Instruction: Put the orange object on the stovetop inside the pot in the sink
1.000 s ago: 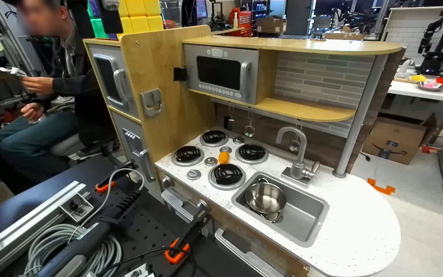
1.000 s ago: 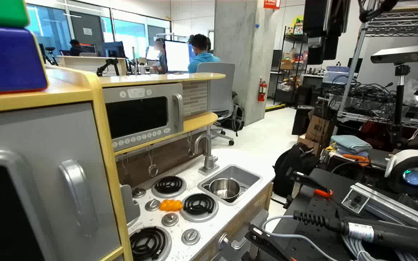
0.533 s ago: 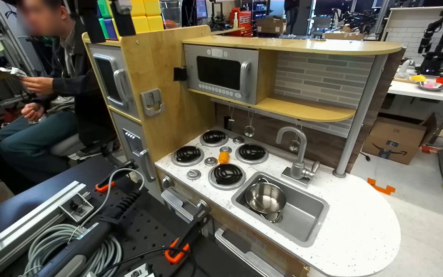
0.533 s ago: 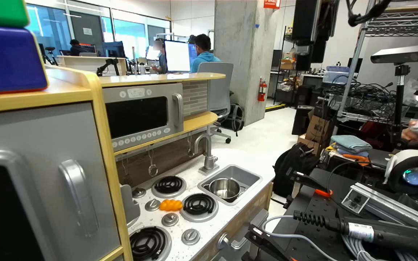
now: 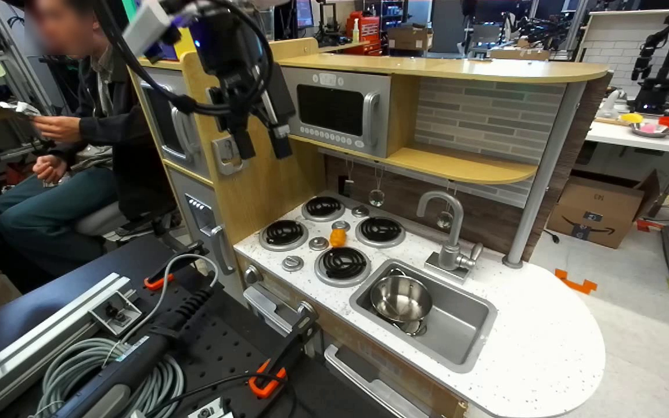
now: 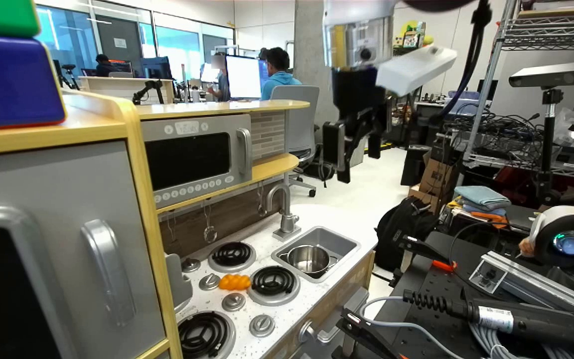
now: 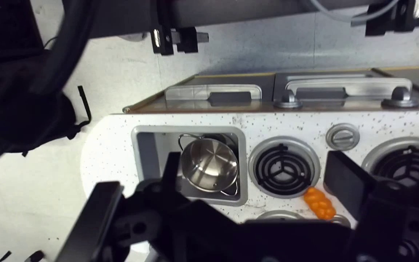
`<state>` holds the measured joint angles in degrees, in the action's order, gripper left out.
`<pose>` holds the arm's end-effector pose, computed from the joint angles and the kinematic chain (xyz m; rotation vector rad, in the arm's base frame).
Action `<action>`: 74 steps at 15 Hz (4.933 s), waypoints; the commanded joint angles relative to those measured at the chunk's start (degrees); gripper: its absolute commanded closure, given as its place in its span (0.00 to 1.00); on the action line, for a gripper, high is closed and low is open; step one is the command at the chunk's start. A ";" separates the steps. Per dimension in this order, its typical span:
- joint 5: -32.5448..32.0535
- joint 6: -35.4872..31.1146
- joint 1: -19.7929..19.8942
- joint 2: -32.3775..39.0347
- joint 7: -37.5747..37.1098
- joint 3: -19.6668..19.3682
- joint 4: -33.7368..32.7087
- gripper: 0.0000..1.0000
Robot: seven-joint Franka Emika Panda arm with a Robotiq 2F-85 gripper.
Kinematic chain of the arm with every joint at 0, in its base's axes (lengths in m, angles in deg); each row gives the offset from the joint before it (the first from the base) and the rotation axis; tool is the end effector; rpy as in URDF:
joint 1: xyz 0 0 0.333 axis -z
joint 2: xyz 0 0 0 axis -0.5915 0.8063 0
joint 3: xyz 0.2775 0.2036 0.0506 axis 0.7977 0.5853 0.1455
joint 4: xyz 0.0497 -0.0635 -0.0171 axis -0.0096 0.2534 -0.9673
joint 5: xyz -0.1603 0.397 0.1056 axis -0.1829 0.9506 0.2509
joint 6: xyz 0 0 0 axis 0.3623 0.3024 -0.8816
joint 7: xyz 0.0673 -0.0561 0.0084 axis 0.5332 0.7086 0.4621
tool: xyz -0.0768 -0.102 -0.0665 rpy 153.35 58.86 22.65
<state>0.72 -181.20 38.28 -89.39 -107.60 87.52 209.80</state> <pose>0.4619 0.0450 0.2705 2.8548 -0.0825 0.0254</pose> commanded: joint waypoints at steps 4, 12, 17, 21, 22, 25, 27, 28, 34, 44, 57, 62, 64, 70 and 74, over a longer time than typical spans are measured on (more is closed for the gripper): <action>-9.85 -7.49 -3.01 13.69 -13.11 -4.53 -5.31 0.00; -2.17 -27.92 1.53 9.00 15.65 -9.38 3.34 0.00; 15.46 -39.48 8.20 10.81 37.85 -0.35 9.81 0.00; 14.61 -37.54 3.79 11.01 36.10 -4.35 9.21 0.00; 14.73 -37.59 3.78 11.02 36.21 -4.24 9.23 0.00; 5.12 -37.66 4.41 15.57 24.55 -4.99 5.02 0.00; -1.33 -36.53 2.27 19.25 15.53 -7.14 1.22 0.00; -4.02 -36.11 0.58 21.45 11.69 -8.52 -1.04 0.00; -6.22 -35.27 -13.13 39.28 -4.26 -16.21 -18.00 0.00; 3.60 -28.98 -27.94 56.06 5.51 -26.45 -35.10 0.00; 4.97 -29.94 -22.49 58.36 10.29 -24.16 -36.89 0.00; 7.07 -37.28 -23.56 64.61 10.14 -24.70 -39.67 0.00; 8.77 -41.93 -23.32 66.17 10.94 -23.93 -40.35 0.00; 15.12 -47.81 -22.63 70.08 13.38 -20.55 -43.98 0.00; 17.45 -47.28 -21.65 72.15 14.22 -19.77 -47.80 0.00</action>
<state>15.26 -227.02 15.08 -19.94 -95.99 66.69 166.10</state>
